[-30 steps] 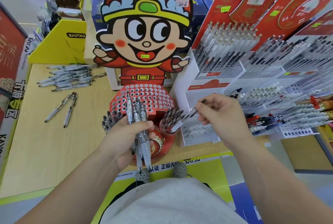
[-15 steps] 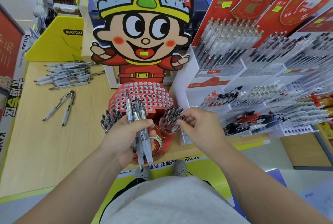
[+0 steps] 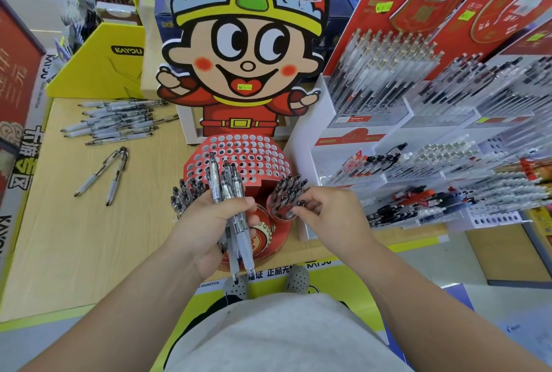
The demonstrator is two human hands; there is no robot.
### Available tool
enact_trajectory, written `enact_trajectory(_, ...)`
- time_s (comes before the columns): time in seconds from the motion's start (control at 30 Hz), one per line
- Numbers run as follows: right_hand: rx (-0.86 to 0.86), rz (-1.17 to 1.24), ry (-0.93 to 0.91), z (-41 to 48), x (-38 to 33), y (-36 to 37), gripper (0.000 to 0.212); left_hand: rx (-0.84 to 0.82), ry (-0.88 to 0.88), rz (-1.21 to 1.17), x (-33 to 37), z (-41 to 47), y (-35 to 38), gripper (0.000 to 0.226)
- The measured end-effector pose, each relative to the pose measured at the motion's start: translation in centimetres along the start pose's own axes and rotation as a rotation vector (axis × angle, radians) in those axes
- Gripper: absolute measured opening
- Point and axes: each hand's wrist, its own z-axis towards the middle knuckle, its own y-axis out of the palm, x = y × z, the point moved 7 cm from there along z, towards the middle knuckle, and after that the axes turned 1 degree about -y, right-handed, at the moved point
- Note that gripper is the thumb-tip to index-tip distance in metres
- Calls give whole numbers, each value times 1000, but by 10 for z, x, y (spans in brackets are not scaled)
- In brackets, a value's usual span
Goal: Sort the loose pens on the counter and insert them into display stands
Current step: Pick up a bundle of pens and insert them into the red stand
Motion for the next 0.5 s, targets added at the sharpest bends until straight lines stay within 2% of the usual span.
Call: enact_trajectory(0.5,-8,-215,-55,5,-3,7,16,-23,-21,-19,-3,-4,6,21)
